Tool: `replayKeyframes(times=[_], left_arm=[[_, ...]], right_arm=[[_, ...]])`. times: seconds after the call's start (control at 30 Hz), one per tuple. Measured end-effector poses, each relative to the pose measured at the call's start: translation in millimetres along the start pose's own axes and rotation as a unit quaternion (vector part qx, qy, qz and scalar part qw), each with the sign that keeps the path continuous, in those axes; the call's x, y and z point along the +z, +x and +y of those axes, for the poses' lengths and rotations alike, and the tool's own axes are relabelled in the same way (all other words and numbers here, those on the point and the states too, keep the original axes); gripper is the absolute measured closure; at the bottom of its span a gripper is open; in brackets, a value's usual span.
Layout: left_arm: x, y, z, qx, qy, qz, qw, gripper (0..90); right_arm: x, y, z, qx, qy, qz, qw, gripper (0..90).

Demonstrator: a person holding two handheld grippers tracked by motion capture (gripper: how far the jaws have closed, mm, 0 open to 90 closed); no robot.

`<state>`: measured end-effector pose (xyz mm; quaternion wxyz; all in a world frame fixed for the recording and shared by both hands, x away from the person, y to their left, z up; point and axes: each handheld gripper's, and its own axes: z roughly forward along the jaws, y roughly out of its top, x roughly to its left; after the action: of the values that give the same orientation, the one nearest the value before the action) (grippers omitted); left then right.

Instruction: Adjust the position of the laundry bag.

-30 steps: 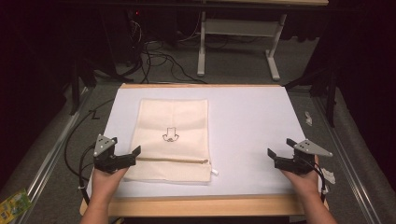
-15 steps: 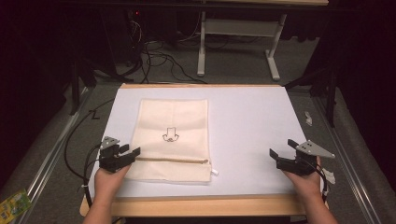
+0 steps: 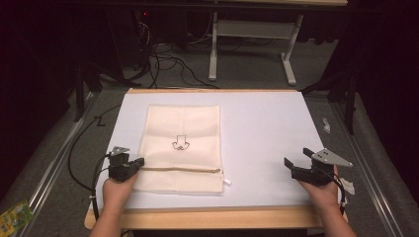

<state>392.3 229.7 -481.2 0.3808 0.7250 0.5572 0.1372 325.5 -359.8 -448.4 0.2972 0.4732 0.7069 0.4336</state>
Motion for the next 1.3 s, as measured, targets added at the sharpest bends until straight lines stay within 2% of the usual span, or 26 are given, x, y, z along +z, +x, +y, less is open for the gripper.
replayKeyframes(times=[0.03,0.13,0.2,0.23,0.27,0.3,0.33,0.37,0.4,0.43,0.47,0.6,0.67,0.7,0.8,0.83,0.87,0.9,0.97,1.0,1.03,1.07,1.1,1.13,1.17,1.3], left_arm=[[1.6,-2.6,0.1,-0.004,0.001,-0.015,0.9999,90.0],[3.8,-8.4,0.5,0.005,0.002,-0.017,0.9998,90.0],[7.7,-20.1,1.8,0.027,0.008,-0.023,0.9993,90.0],[11.4,-31.9,2.6,0.045,0.012,-0.03,0.9985,90.0],[11.4,-31.9,2.6,0.045,0.012,-0.03,0.9985,90.0],[16.8,-48.4,3.4,0.067,0.018,-0.041,0.9967,90.0],[16.8,-48.4,3.4,0.067,0.018,-0.041,0.9967,90.0],[21.1,-63.4,3.9,0.085,0.022,-0.056,0.9946,90.0],[21.1,-63.4,3.9,0.085,0.022,-0.056,0.9946,90.0],[24.6,-76.9,3.8,0.1,0.026,-0.071,0.9921,90.0],[24.6,-76.9,3.8,0.1,0.026,-0.071,0.9921,90.0],[27.9,-108.7,5.3,0.153,0.028,-0.084,0.9842,89.8],[27.0,-109.7,6.1,0.154,0.023,-0.085,0.9841,86.5],[22.7,-108.5,7.7,0.158,0.006,-0.095,0.9829,81.1],[19.5,-105.9,7.7,0.157,-0.008,-0.094,0.9831,60.8],[15.4,-102.4,6.6,0.153,-0.028,-0.091,0.9836,55.4],[15.4,-102.4,6.6,0.153,-0.028,-0.091,0.9836,52.1],[12.1,-99.5,6.4,0.154,-0.042,-0.074,0.9844,50.2],[11.0,-97.4,7.0,0.151,-0.045,-0.07,0.985,48.2],[10.3,-95.2,7.5,0.141,-0.052,-0.067,0.9863,46.7],[9.8,-91.9,8.5,0.134,-0.055,-0.063,0.9875,45.7],[9.8,-91.9,8.5,0.134,-0.055,-0.063,0.9875,45.2],[10.0,-90.7,9.0,0.13,-0.055,-0.063,0.988,44.7],[10.2,-90.3,9.0,0.128,-0.055,-0.065,0.9881,44.7],[10.6,-90.9,8.2,0.132,-0.054,-0.065,0.9876,44.4],[12.3,-93.4,7.3,0.14,-0.049,-0.065,0.9869,43.9]], right_arm=[[-0.1,0.9,0.3,0.0,0.0,0.0,1.0,15.7],[0.6,0.7,0.5,-0.001,0.0,0.001,1.0,15.8],[1.7,0.6,0.4,0.001,0.0,0.001,1.0,15.9],[3.2,1.5,0.5,0.001,0.003,0.003,1.0,16.0],[3.2,1.5,0.5,0.001,0.003,0.003,1.0,16.0],[4.4,2.9,0.9,-0.001,0.003,0.004,1.0,16.0],[4.4,2.9,0.9,-0.001,0.003,0.004,1.0,16.0],[5.6,4.8,2.0,-0.004,0.001,0.006,1.0,16.0],[5.6,4.8,2.0,-0.004,0.001,0.006,1.0,16.0],[6.8,7.7,3.4,-0.003,0.001,0.009,0.9999,16.3],[6.8,7.7,3.4,-0.003,0.001,0.009,0.9999,16.3],[12.5,15.3,5.3,-0.003,0.0,0.028,0.9996,17.8],[14.3,18.4,5.9,0.0,0.002,0.031,0.9995,18.3],[18.1,23.4,7.2,-0.005,0.004,0.035,0.9994,19.5],[21.5,28.2,8.1,-0.008,0.01,0.04,0.9991,20.8],[26.6,33.5,8.8,-0.015,0.018,0.043,0.9988,22.5],[26.6,33.5,8.8,-0.015,0.018,0.043,0.9988,22.5],[33.0,37.0,9.3,-0.021,0.027,0.049,0.9982,24.5],[35.7,38.5,9.5,-0.021,0.033,0.05,0.998,27.9],[39.7,40.0,9.6,-0.023,0.04,0.057,0.9973,33.0],[47.8,43.7,9.1,-0.023,0.063,0.065,0.9956,40.8],[47.8,43.7,9.1,-0.023,0.063,0.065,0.9956,40.8],[56.6,47.3,8.6,-0.02,0.085,0.093,0.9918,49.9],[56.6,47.3,8.6,-0.02,0.085,0.093,0.9918,49.9],[61.3,51.3,10.0,-0.021,0.096,0.104,0.9897,52.6],[69.1,60.3,14.5,-0.024,0.104,0.101,0.9891,57.6]])
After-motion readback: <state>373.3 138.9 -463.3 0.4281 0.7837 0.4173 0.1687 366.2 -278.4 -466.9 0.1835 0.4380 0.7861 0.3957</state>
